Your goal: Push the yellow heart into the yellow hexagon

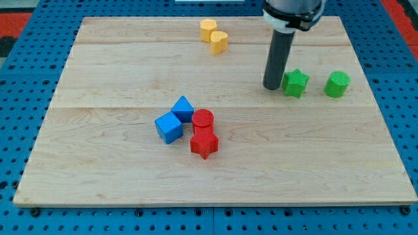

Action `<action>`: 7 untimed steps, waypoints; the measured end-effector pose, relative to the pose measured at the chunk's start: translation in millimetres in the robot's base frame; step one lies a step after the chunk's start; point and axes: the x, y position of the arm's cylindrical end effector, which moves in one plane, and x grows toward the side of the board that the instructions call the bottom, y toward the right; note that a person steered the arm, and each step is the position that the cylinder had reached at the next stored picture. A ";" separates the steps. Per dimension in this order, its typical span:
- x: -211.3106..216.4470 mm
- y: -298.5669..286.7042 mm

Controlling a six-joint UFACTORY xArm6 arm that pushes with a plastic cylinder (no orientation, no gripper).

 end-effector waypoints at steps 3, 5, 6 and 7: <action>-14.1 -36.7; -46.4 -69.3; -23.1 -45.6; -19.1 -40.3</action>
